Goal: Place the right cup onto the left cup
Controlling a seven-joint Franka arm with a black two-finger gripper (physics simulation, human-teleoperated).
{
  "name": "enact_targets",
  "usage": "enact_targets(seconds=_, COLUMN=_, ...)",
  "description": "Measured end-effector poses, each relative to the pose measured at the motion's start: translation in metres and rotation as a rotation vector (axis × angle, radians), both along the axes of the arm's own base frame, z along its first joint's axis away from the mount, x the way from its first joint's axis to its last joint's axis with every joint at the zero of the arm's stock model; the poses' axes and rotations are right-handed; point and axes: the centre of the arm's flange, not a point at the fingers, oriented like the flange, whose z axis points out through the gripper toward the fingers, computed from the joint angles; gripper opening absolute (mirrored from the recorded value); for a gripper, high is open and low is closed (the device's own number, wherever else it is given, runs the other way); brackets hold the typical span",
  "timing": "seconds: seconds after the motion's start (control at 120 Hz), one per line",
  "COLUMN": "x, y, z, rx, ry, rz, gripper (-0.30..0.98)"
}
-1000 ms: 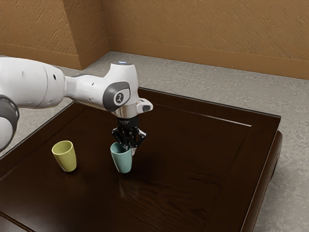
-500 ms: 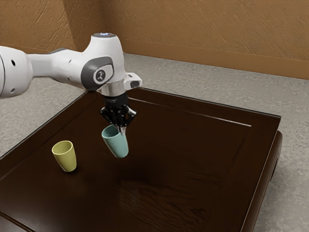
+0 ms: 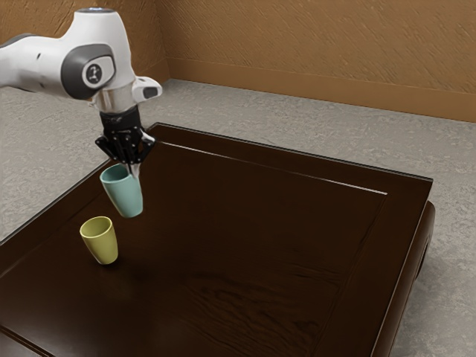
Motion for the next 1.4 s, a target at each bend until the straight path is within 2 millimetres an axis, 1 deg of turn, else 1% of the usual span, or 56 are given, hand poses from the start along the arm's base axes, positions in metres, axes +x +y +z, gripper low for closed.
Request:
enact_targets(seconds=0.192, x=-0.02, y=0.063, z=0.005, rx=0.021, ry=0.015, rz=0.11, gripper=-0.1)
enact_targets(seconds=0.267, x=-0.031, y=0.076, z=0.002, rx=0.028, ry=0.026, rz=0.137, gripper=-0.1)
enact_targets(seconds=0.342, x=-0.04, y=0.079, z=-0.009, rx=0.029, ry=0.051, rz=0.143, gripper=-0.1)
enact_targets(seconds=0.442, x=-0.046, y=0.077, z=-0.024, rx=0.028, ry=0.079, rz=0.137, gripper=-0.1)
enact_targets(seconds=0.592, x=-0.045, y=0.08, z=-0.029, rx=0.027, ry=0.081, rz=0.138, gripper=-0.1)
enact_targets(seconds=0.642, x=-0.042, y=0.08, z=-0.03, rx=0.026, ry=0.079, rz=0.136, gripper=-0.1)
enact_targets(seconds=0.717, x=-0.031, y=0.08, z=-0.029, rx=0.022, ry=0.072, rz=0.129, gripper=-0.1)
enact_targets(seconds=0.808, x=-0.017, y=0.076, z=-0.031, rx=0.017, ry=0.068, rz=0.114, gripper=-0.1)
enact_targets(seconds=0.958, x=-0.001, y=0.069, z=-0.034, rx=0.013, ry=0.065, rz=0.092, gripper=-0.1)
enact_targets(seconds=1.092, x=0.003, y=0.066, z=-0.036, rx=0.012, ry=0.066, rz=0.081, gripper=-0.1)
enact_targets(seconds=1.225, x=0.001, y=0.074, z=-0.033, rx=0.014, ry=0.061, rz=0.093, gripper=-0.1)
enact_targets(seconds=1.4, x=-0.003, y=0.096, z=-0.034, rx=0.013, ry=0.063, rz=0.131, gripper=-0.1)
